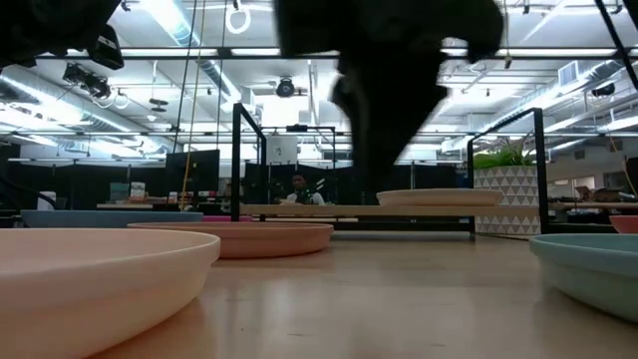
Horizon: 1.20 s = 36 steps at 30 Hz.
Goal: Place and stack plates onto a shelf
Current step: Stack the light brown plate on top of the grey plate on the shelf
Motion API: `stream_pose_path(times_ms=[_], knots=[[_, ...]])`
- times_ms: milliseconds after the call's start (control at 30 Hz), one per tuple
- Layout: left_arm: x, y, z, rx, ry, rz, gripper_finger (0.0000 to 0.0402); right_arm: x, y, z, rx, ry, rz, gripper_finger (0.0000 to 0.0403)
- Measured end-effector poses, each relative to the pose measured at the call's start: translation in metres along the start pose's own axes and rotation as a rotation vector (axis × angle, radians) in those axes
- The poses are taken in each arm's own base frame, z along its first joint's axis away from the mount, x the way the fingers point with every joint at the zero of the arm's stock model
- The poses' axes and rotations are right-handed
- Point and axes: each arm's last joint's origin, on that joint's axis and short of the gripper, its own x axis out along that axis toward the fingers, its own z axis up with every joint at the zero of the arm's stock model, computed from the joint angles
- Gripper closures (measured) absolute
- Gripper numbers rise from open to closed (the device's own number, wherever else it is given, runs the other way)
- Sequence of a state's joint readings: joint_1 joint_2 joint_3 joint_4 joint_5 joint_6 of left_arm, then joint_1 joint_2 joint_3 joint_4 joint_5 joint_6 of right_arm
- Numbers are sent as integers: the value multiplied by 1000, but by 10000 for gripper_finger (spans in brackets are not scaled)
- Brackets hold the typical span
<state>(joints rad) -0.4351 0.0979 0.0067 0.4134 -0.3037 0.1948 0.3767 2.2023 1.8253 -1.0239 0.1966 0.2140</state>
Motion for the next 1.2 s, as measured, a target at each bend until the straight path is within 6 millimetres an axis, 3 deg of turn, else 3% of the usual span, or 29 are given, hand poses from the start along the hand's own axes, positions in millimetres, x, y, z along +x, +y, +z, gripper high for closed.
stream_pose_path(times_ms=[167,400,833,1200], knots=[[0,1,-1,-6,15,36,379,10,-4,15,-152,-40,-74,275],[1,3,6,-26,161,42,379,35,-7,17,-317,-12,-128,276],[1,2,5,-20,174,40,379,46,-22,17,-330,-17,-102,293],[1,3,6,-2,164,39,379,56,-23,10,-326,3,-73,358]])
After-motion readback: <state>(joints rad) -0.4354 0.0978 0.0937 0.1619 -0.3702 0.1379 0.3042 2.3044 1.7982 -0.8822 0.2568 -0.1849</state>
